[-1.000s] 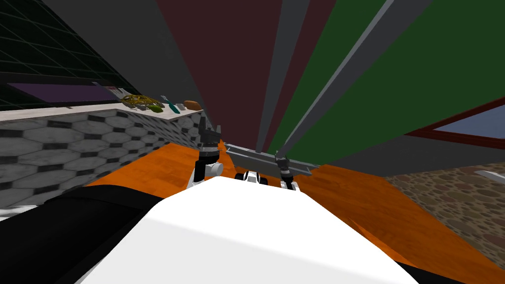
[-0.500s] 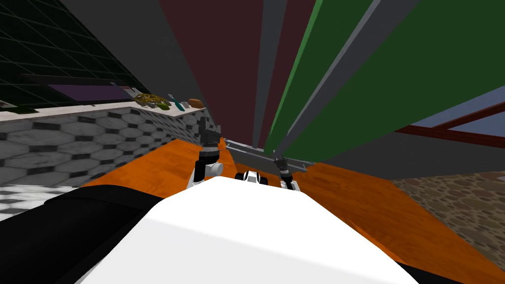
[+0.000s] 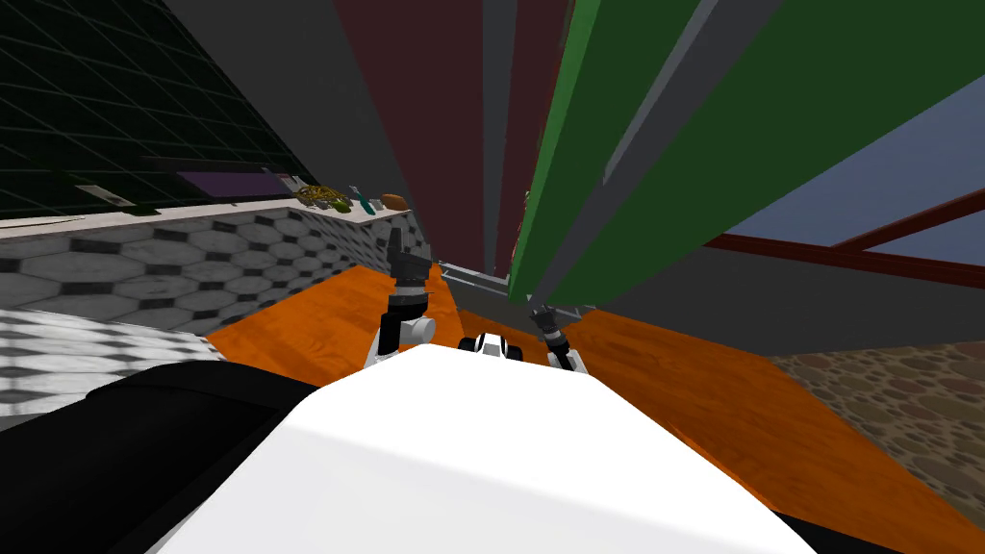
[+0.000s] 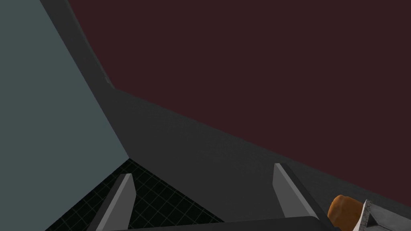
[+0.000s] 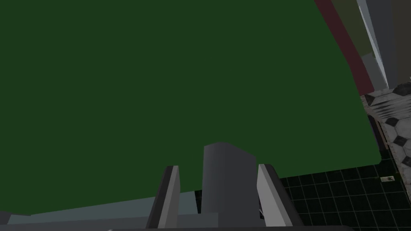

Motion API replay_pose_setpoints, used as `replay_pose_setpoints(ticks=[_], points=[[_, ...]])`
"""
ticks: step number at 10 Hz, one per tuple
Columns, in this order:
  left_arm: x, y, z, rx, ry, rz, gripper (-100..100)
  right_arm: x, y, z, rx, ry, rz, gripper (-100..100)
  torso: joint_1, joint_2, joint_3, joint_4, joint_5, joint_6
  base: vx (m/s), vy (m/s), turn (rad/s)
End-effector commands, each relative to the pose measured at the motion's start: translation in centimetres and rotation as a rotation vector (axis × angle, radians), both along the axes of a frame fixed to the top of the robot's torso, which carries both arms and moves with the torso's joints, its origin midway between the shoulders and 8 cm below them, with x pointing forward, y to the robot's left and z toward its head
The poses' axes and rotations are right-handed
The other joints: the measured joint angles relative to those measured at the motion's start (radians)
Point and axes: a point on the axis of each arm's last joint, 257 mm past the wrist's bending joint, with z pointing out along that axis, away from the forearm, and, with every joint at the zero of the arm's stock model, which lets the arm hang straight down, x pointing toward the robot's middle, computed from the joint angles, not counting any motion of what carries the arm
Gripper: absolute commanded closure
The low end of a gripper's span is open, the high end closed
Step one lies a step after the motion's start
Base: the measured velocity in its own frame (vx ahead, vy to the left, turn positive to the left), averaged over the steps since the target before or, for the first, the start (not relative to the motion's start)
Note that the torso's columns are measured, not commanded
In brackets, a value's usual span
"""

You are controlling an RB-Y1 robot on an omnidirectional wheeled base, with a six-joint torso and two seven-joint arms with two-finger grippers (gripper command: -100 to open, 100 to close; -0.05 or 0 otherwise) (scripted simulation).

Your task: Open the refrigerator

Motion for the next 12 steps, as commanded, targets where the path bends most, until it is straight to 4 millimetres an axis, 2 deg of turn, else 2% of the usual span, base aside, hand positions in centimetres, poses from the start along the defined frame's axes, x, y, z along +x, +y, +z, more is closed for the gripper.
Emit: replay_pose_setpoints(ticks=[1, 2, 4, 11, 12], points=[[0.0, 0.0, 0.0, 0.0, 0.0, 0.0, 0, -0.1, 0.3, 0.1, -0.001, 0.002, 0.026, 100, 0.001, 0.002, 0.001, -0.001, 0.0, -0.001, -0.078, -0.063, 0.012], [0.0, 0.0, 0.0, 0.0, 0.0, 0.0, 0, -1.0, 1.6, 0.2, 0.0, 0.001, 0.091, 100, 0.003, -0.002, 0.0, -0.001, 0.0, 0.0, -0.115, -0.155, 0.115], [0.0, 0.0, 0.0, 0.0, 0.0, 0.0, 0, -1.4, 2.2, 0.3, 0.001, -0.002, 0.122, 100, -0.006, 0.002, 0.002, -0.001, -0.002, 0.001, -0.086, -0.199, 0.107], [0.0, 0.0, 0.0, 0.0, 0.0, 0.0, 0, -4.7, 6.1, 0.8, 0.004, -0.011, 0.338, 100, -0.003, 0.006, 0.003, 0.003, -0.001, 0.001, -0.124, -0.196, 0.11], [0.0, 0.0, 0.0, 0.0, 0.0, 0.0, 0, -4.2, 5.7, 0.1, -0.002, 0.006, 0.308, 100, -0.001, 0.006, 0.003, 0.002, -0.001, 0.001, -0.055, -0.095, 0.02]])
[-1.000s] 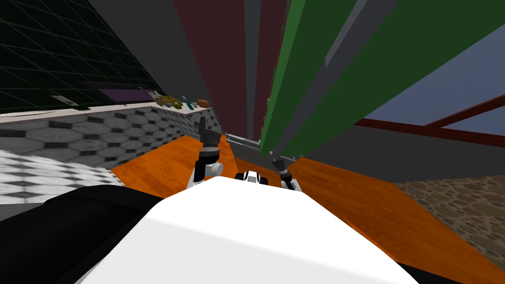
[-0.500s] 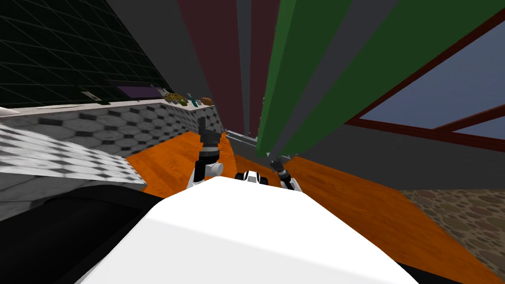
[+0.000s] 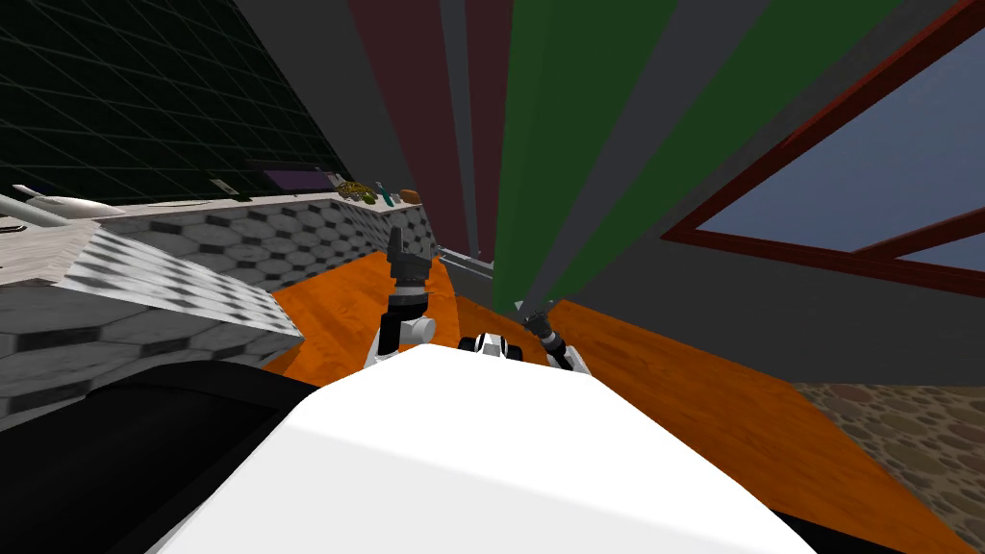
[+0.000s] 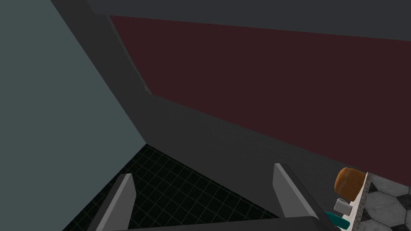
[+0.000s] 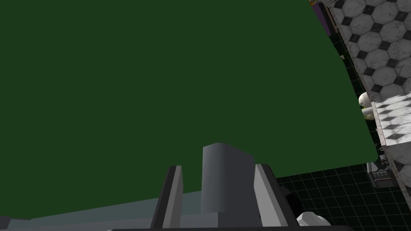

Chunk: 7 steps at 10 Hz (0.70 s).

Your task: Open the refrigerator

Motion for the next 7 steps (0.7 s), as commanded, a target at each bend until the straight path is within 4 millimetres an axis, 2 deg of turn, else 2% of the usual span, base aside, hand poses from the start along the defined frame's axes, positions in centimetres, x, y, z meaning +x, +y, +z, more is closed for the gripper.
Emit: replay_pose_setpoints(ticks=[1, 2, 7], points=[[0.0, 0.0, 0.0, 0.0, 0.0, 0.0, 0, -1.4, 1.0, 0.0, 0.001, -0.003, 0.067, 100, 0.005, -0.005, -0.002, -0.001, 0.001, 0.0, -0.053, -0.167, 0.13], [0.0, 0.0, 0.0, 0.0, 0.0, 0.0, 0, -1.4, 1.0, 0.0, 0.001, -0.003, 0.067, 100, 0.001, -0.004, -0.003, -0.002, 0.0, -0.002, -0.051, -0.209, 0.1], [0.0, 0.0, 0.0, 0.0, 0.0, 0.0, 0, -4.6, 3.1, 0.6, 0.006, -0.017, 0.221, 100, -0.007, 0.001, 0.0, 0.002, -0.001, 0.002, -0.066, -0.213, 0.106]])
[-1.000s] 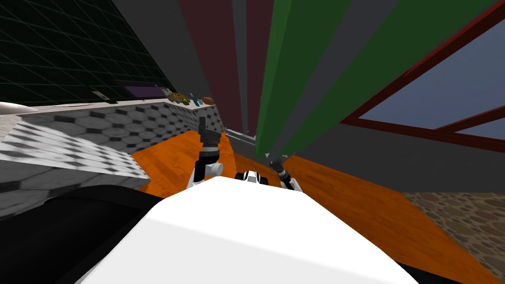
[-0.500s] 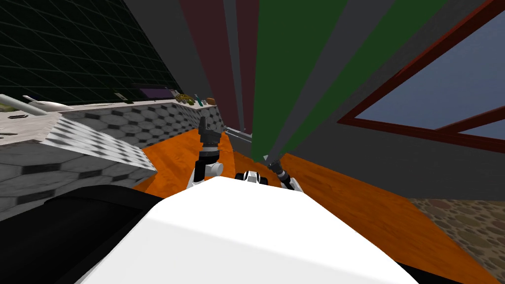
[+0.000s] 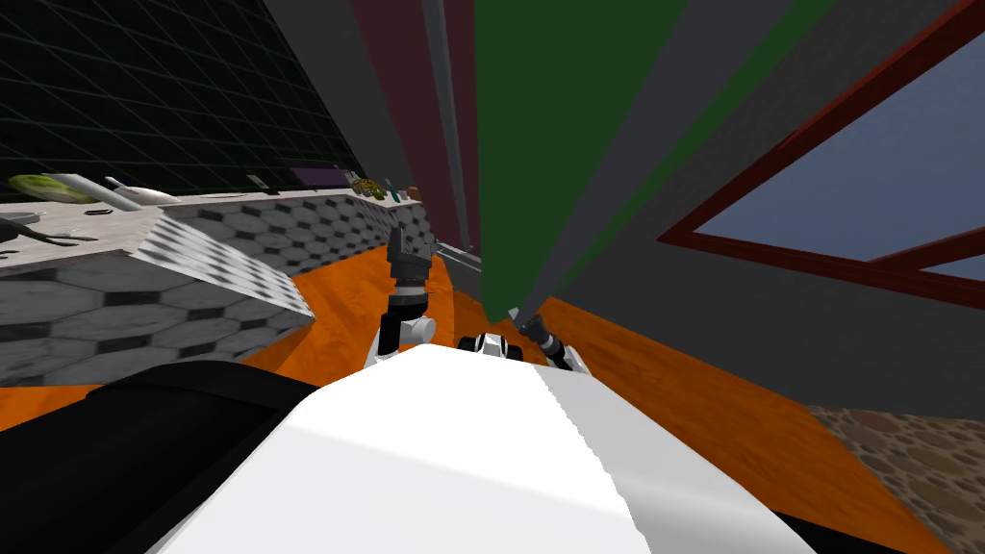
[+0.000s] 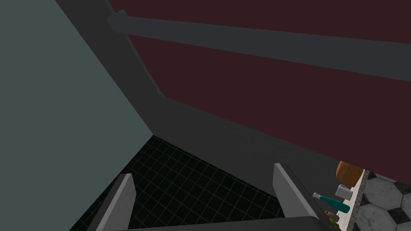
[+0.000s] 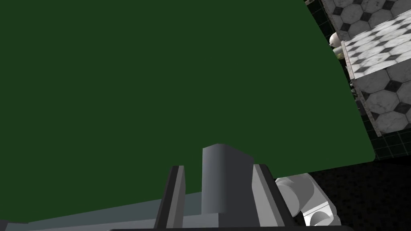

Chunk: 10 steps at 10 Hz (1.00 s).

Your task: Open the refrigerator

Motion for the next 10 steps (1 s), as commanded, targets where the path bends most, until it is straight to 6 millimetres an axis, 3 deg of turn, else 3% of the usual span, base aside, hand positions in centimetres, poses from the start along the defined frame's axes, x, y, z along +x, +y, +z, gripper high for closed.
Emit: replay_pose_setpoints(ticks=[1, 2, 4, 8, 10], points=[[0.0, 0.0, 0.0, 0.0, 0.0, 0.0, 0, -1.6, 0.9, 0.8, 0.014, -0.023, 0.086, 100, 0.003, -0.002, -0.001, 0.0, 0.001, 0.0, -0.063, -0.207, 0.095], [0.0, 0.0, 0.0, 0.0, 0.0, 0.0, 0, 0.0, 0.0, 0.9, -0.001, 0.001, 0.061, -100, 0.005, -0.002, -0.002, 0.0, 0.001, -0.001, -0.069, -0.089, 0.012], [0.0, 0.0, 0.0, -0.001, 0.0, 0.0, 0, 1.2, -0.4, 2.0, -0.001, 0.001, 0.062, -100, 0.017, -0.009, -0.004, -0.003, 0.003, -0.004, -0.074, 0.049, -0.034], [0.0, 0.0, 0.0, -0.001, 0.0, 0.0, 0, 3.6, -1.1, 4.3, 0.001, 0.001, 0.063, -100, 0.003, 0.0, -0.002, 0.002, 0.002, -0.001, -0.059, 0.04, 0.005], [0.0, 0.0, 0.0, 0.0, 0.0, 0.0, 0, 3.6, -1.1, 4.3, 0.001, 0.001, 0.063, -100, 0.004, 0.003, -0.001, 0.007, 0.004, -0.001, -0.024, 0.005, 0.002]])
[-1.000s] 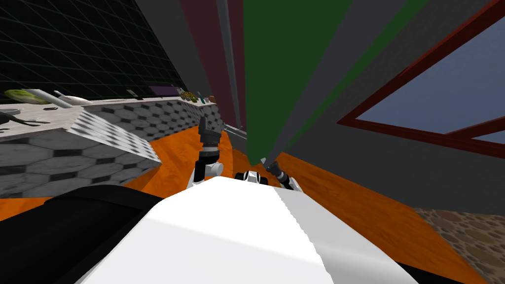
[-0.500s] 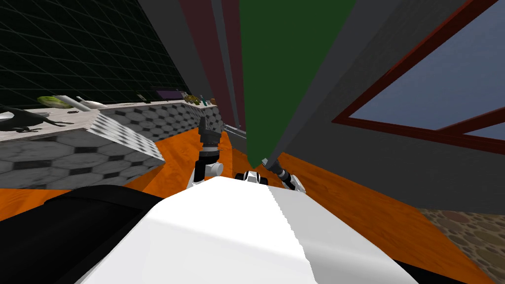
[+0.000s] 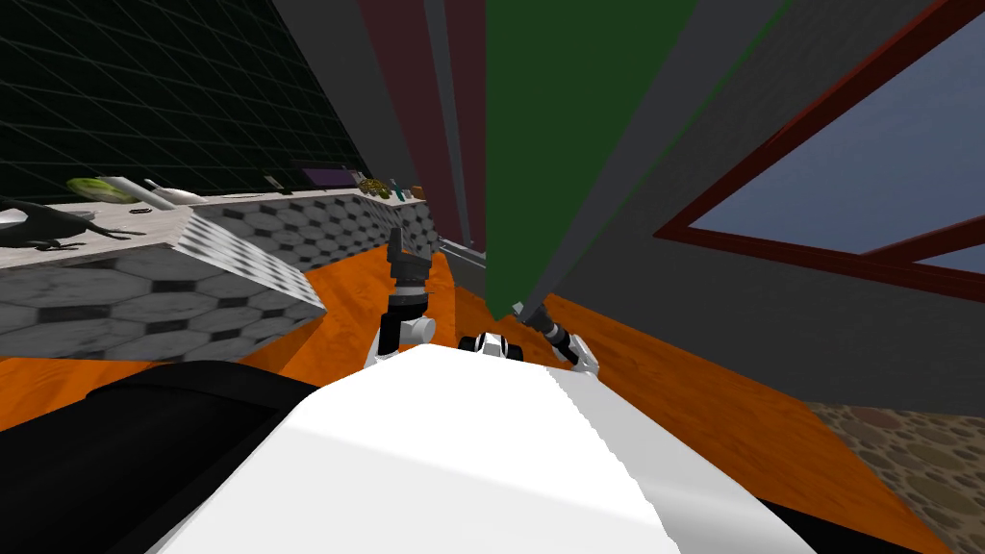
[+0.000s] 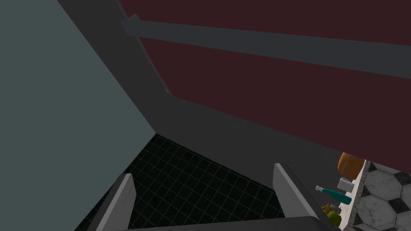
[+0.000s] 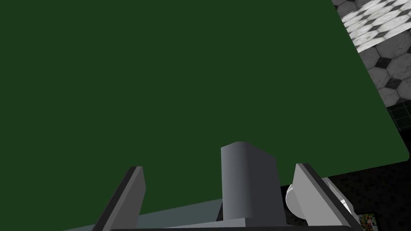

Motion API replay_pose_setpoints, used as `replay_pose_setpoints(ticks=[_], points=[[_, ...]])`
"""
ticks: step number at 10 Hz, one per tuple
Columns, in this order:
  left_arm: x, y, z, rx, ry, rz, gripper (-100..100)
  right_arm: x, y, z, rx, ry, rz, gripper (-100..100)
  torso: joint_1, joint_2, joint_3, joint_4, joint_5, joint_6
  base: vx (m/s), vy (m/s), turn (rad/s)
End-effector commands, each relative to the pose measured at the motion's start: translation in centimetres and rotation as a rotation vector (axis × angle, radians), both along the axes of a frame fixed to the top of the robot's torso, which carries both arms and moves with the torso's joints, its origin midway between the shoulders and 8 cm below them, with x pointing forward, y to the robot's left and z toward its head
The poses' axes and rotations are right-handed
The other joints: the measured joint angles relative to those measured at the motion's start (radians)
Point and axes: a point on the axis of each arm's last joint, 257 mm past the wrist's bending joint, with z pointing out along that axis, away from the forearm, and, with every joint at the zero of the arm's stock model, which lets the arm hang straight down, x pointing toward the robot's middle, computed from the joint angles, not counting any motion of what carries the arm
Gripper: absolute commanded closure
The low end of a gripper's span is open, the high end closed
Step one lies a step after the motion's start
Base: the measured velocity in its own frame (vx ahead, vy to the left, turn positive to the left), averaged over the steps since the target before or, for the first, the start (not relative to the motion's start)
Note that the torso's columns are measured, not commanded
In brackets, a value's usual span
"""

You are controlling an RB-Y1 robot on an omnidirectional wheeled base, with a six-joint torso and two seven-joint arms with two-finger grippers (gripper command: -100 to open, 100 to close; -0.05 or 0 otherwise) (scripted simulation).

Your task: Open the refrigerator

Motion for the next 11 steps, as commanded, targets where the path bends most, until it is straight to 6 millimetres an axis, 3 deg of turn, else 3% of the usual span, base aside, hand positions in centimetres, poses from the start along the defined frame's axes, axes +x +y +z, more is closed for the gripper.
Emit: replay_pose_setpoints(ticks=[1, 4, 5, 6, 11], points=[[0.0, 0.0, 0.0, 0.0, 0.0, 0.0, 0, 0.9, -0.1, 2.4, 0.021, -0.034, 0.008, -100, 0.001, 0.001, 0.0, 0.001, 0.001, 0.0, -0.028, 0.002, -0.008], [0.0, 0.0, 0.0, 0.0, 0.0, 0.0, 0, 1.4, -0.2, 3.0, 0.022, -0.034, 0.008, -100, 0.005, 0.006, 0.001, 0.008, 0.004, 0.0, -0.035, 0.013, 0.001], [0.0, 0.0, 0.0, 0.0, 0.0, 0.0, 0, 0.9, -0.3, 0.6, -0.007, 0.02, 0.0, -100, 0.004, 0.005, 0.001, 0.009, 0.004, 0.0, 0.006, -0.001, 0.003], [0.0, 0.0, 0.0, 0.0, 0.0, 0.0, 0, 0.9, -0.4, 0.2, -0.013, 0.029, -0.004, 0, 0.004, 0.003, 0.002, 0.001, 0.001, 0.0, 0.011, -0.004, 0.0], [0.0, 0.0, 0.0, 0.0, 0.0, 0.0, 0, 1.1, -0.9, -0.7, -0.031, 0.051, -0.023, 0, 0.001, -0.008, 0.0, -0.013, -0.004, -0.001, 0.003, -0.001, -0.001]])
